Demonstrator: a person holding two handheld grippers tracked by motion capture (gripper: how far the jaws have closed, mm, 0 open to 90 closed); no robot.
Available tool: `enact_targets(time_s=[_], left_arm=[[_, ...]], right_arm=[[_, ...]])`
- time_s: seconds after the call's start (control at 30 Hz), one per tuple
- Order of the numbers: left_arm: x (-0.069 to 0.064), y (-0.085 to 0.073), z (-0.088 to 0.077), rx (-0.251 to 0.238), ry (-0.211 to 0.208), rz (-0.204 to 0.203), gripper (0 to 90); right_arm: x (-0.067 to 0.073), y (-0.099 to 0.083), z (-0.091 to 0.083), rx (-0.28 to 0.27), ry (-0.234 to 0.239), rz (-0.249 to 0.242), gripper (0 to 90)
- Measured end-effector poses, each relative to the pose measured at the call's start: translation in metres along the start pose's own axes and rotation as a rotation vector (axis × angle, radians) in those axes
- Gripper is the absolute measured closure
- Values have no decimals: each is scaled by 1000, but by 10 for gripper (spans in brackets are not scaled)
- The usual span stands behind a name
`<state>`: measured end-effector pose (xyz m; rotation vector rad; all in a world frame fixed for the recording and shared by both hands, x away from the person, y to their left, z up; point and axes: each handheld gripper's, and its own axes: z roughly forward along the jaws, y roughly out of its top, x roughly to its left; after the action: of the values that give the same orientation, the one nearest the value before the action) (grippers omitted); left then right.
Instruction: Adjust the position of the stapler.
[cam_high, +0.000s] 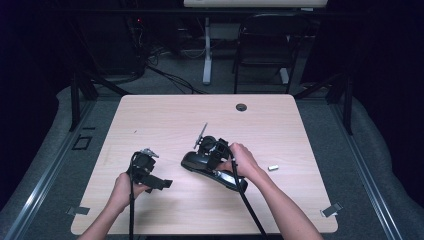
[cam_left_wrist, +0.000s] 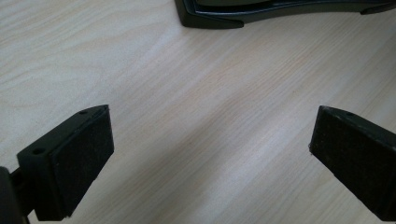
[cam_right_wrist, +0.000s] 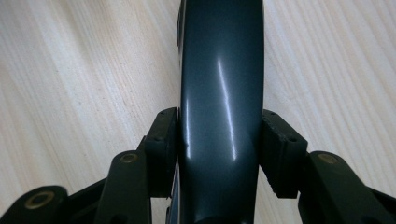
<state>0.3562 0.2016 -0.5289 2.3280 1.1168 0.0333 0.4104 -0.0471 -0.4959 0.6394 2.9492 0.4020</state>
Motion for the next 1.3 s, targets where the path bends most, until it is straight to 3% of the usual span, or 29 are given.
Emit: enact_targets(time_s=[0.57, 0.77, 0.87, 0.93, 1.03, 1.07, 1.3], left_arm=[[1, 0, -1, 1, -4, 3, 0], [0, 0, -1, 4, 2, 6, 0], [0, 0, -1, 3, 9, 2, 0], [1, -1, -2, 0, 5, 0, 0], [0, -1, -2, -5, 2, 0, 0], [0, -1, -2, -5, -2, 0, 0], [1, -1, -1, 0, -2, 4, 0]], right_arm=[[-4, -8, -2, 0, 37, -100, 533], [-3, -15, -3, -3, 59, -183, 540], [-3, -16, -3, 6, 64, -201, 542], [-4, -17, -5, 21, 75, -251, 545], [-4, -19, -5, 26, 74, -279, 546], [-4, -21, -6, 31, 58, -317, 555], [-9, -24, -6, 43, 59, -287, 555]])
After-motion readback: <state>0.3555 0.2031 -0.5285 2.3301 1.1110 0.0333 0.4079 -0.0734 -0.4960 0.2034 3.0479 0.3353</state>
